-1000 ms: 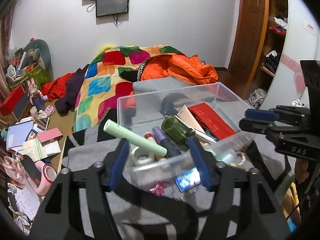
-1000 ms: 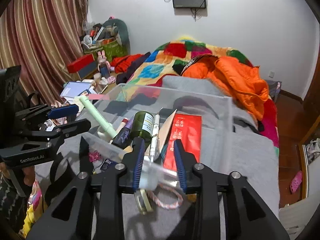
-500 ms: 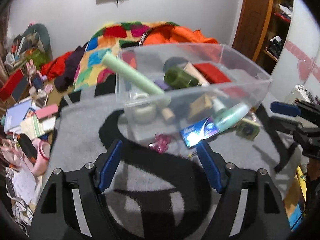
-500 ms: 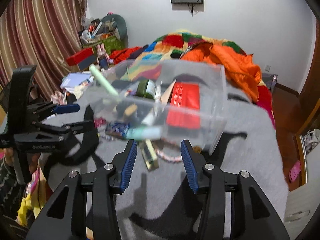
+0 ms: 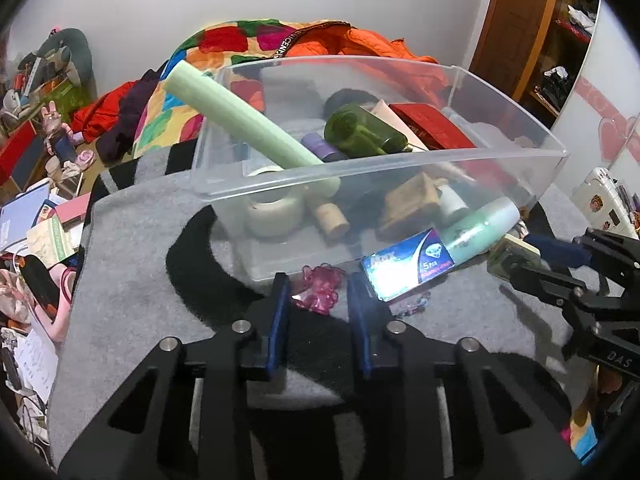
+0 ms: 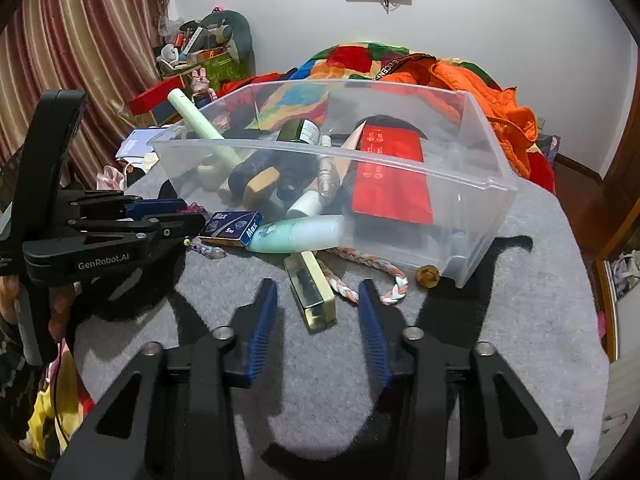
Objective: Organize objects
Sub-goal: 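Grasp the pink hair clip with left tool while right tool grasps small yellow box, then drop pink clip and yellow box into the clear box, open both tools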
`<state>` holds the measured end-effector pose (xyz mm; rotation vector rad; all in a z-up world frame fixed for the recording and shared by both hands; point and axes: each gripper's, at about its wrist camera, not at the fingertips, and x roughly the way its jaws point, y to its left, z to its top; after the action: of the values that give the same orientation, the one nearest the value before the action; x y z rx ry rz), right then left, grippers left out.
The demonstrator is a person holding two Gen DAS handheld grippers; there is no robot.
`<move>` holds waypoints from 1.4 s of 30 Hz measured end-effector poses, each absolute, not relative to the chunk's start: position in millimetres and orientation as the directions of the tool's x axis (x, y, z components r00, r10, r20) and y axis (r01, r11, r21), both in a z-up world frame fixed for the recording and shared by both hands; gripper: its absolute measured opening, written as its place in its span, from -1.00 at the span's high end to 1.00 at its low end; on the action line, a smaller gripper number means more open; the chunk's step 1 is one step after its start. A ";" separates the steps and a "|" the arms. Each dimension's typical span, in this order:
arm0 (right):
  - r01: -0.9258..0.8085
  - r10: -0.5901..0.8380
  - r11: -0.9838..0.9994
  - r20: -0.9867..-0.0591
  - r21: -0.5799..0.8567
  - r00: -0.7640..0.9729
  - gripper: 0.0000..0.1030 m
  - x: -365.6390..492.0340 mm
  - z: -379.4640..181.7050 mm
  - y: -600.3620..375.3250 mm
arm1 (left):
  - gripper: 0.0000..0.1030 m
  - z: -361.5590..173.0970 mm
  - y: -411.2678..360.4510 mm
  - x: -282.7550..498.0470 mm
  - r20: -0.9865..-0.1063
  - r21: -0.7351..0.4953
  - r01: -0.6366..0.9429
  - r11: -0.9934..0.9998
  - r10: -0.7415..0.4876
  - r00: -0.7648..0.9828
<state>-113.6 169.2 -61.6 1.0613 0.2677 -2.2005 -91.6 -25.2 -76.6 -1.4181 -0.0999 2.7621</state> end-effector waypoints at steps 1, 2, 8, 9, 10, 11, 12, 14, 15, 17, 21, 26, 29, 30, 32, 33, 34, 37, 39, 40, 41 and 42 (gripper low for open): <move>0.650 -0.486 -0.752 -0.758 0.108 -0.436 0.59 -114.1 -62.6 168.7 | 0.55 -76.7 -24.8 -92.0 -0.810 -0.071 -0.002 -0.998 0.059 -0.583; 0.649 -0.490 -0.751 -0.760 0.119 -0.427 0.64 -114.5 -63.9 168.5 | 0.55 -76.6 -24.5 -91.6 -0.809 -0.069 -0.001 -0.998 0.057 -0.585; 0.646 -0.521 -0.746 -0.747 0.162 -0.414 0.71 -110.3 -63.1 173.5 | 0.55 -75.2 -25.6 -76.0 -0.794 -0.085 0.008 -0.996 0.063 -0.605; 0.643 -0.522 -0.748 -0.745 0.166 -0.415 0.71 -109.6 -62.2 174.4 | 0.55 -74.6 -25.0 -71.3 -0.790 -0.086 0.010 -0.996 0.062 -0.610; 0.641 -0.522 -0.750 -0.744 0.166 -0.418 0.71 -109.1 -61.5 175.3 | 0.55 -73.8 -24.3 -67.4 -0.787 -0.092 0.013 -0.996 0.064 -0.614; 0.639 -0.524 -0.750 -0.741 0.169 -0.419 0.71 -107.9 -60.9 176.7 | 0.55 -72.6 -24.0 -63.3 -0.782 -0.105 0.017 -0.994 0.072 -0.619; 0.638 -0.529 -0.749 -0.740 0.178 -0.415 0.71 -107.5 -60.6 178.0 | 0.55 -71.2 -23.2 -59.2 -0.777 -0.129 0.016 -0.992 0.091 -0.623; 0.634 -0.540 -0.748 -0.737 0.197 -0.407 0.71 -105.9 -60.9 178.8 | 0.55 -69.1 -19.4 -52.7 -0.767 -0.151 0.008 -0.988 0.112 -0.632; 0.632 -0.542 -0.748 -0.735 0.202 -0.407 0.71 -104.6 -60.5 179.0 | 0.55 -66.9 -16.6 -49.4 -0.760 -0.155 0.004 -0.988 0.117 -0.639; 0.627 -0.547 -0.751 -0.727 0.207 -0.415 0.71 -101.3 -58.3 180.3 | 0.55 -61.6 -11.7 -44.8 -0.748 -0.161 -0.005 -0.987 0.125 -0.652; 0.620 -0.561 -0.754 -0.703 0.216 -0.437 0.71 -95.6 -48.1 185.4 | 0.55 -46.0 -2.7 -39.3 -0.717 -0.175 -0.034 -0.984 0.151 -0.680; 0.614 -0.556 -0.766 -0.677 0.191 -0.483 0.71 -92.8 -32.0 190.0 | 0.55 -26.4 5.8 -37.2 -0.680 -0.165 -0.056 -0.985 0.154 -0.717; 0.615 -0.565 -0.765 -0.657 0.191 -0.499 0.71 -92.5 -21.5 192.7 | 0.55 -14.5 8.6 -37.1 -0.659 -0.157 -0.064 -0.986 0.153 -0.737; 0.617 -0.566 -0.765 -0.651 0.187 -0.505 0.71 -92.6 -17.6 193.3 | 0.56 -9.9 9.2 -37.6 -0.650 -0.154 -0.066 -0.986 0.151 -0.745; 0.620 -0.568 -0.765 -0.635 0.174 -0.523 0.71 -92.7 -8.8 193.9 | 0.56 -1.9 9.8 -38.9 -0.637 -0.150 -0.070 -0.986 0.151 -0.756; 0.623 -0.570 -0.764 -0.624 0.165 -0.534 0.71 -92.9 -3.2 194.8 | 0.56 2.2 9.6 -39.6 -0.629 -0.148 -0.073 -0.986 0.151 -0.763; 0.625 -0.570 -0.765 -0.615 0.156 -0.545 0.71 -92.7 1.6 195.0 | 0.56 6.5 8.7 -40.6 -0.620 -0.146 -0.076 -0.986 0.151 -0.770; 0.629 -0.570 -0.767 -0.582 0.125 -0.580 0.71 -91.6 17.1 194.8 | 0.56 17.2 7.2 -43.7 -0.595 -0.144 -0.078 -0.986 0.150 -0.790; 0.631 -0.569 -0.768 -0.564 0.105 -0.599 0.71 -91.6 26.4 193.4 | 0.56 23.2 3.8 -48.5 -0.578 -0.153 -0.079 -0.985 0.154 -0.801; 0.632 -0.568 -0.769 -0.555 0.095 -0.608 0.71 -92.1 30.6 192.5 | 0.56 25.5 3.4 -50.8 -0.572 -0.154 -0.078 -0.985 0.153 -0.806; 0.631 -0.566 -0.771 -0.547 0.086 -0.616 0.71 -93.8 34.3 192.0 | 0.56 28.6 2.8 -53.4 -0.565 -0.154 -0.078 -0.985 0.152 -0.811; 0.631 -0.564 -0.772 -0.539 0.076 -0.625 0.71 -95.2 38.3 190.8 | 0.56 31.7 1.6 -56.4 -0.559 -0.156 -0.077 -0.985 0.152 -0.815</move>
<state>-95.2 190.8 38.3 0.7247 0.1567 -2.3499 -56.4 1.6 31.7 -0.9018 -0.1905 2.8771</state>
